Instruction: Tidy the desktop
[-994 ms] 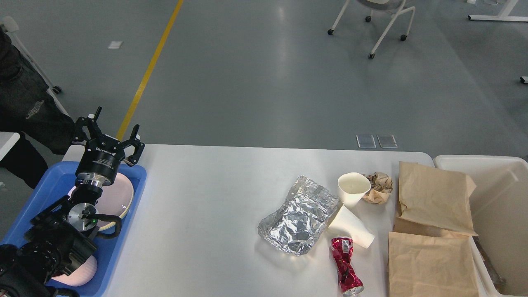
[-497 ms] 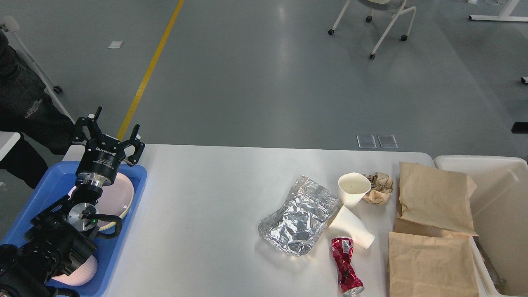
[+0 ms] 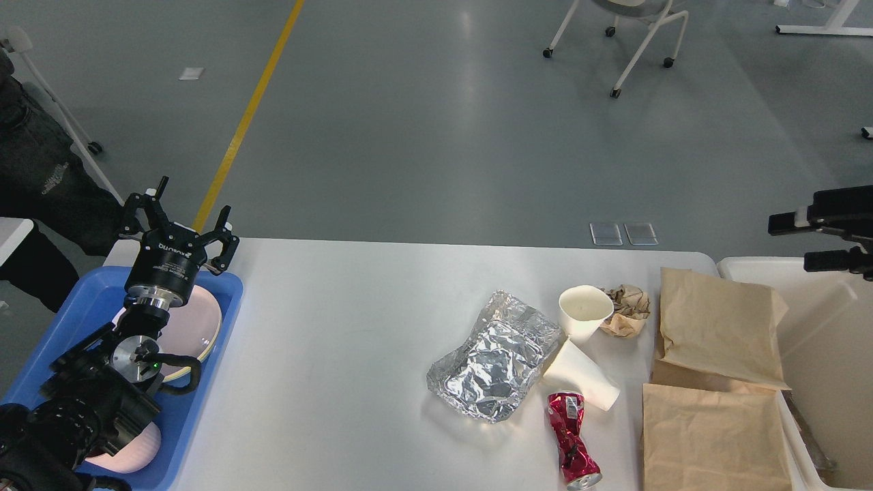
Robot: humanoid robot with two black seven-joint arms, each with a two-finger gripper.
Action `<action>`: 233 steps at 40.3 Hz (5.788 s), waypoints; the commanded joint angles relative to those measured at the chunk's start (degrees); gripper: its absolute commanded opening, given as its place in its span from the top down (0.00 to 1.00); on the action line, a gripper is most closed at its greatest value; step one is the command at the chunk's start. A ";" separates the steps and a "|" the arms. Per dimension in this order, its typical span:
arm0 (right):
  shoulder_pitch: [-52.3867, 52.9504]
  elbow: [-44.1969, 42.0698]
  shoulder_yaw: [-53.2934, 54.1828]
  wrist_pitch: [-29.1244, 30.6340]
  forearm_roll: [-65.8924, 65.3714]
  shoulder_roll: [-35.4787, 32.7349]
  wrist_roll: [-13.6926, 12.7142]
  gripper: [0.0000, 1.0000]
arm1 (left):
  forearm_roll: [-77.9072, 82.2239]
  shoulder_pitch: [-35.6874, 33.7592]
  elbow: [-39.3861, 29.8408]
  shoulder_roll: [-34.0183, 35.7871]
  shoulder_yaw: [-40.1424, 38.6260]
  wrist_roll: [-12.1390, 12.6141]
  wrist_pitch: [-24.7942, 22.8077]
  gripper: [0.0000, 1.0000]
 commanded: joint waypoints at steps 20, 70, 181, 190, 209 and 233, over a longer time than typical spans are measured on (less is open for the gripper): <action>3.69 -4.93 -4.98 -0.01 8.71 7.39 -3.27 0.00 | 0.00 -0.05 -0.01 0.00 0.00 0.03 0.00 0.04; 15.53 -18.99 -43.07 -0.01 32.07 20.98 -2.66 0.00 | 0.00 0.03 -0.01 0.00 0.00 0.03 0.00 0.04; 22.85 -37.99 -64.84 -0.01 59.87 63.46 -3.19 0.00 | 0.00 0.04 -0.01 0.00 0.00 0.03 0.00 0.04; 25.13 -32.37 -67.91 -0.01 59.87 63.72 -3.19 0.00 | 0.00 0.04 -0.01 0.00 0.00 0.03 0.00 0.04; 26.28 -33.77 -73.62 -0.01 58.56 51.35 -3.27 0.00 | 0.00 0.04 -0.01 0.00 0.00 0.03 0.00 0.04; 6.71 -33.59 -73.28 -19.21 50.83 36.91 -3.27 0.00 | 0.00 0.04 -0.01 0.00 0.00 0.03 0.00 0.04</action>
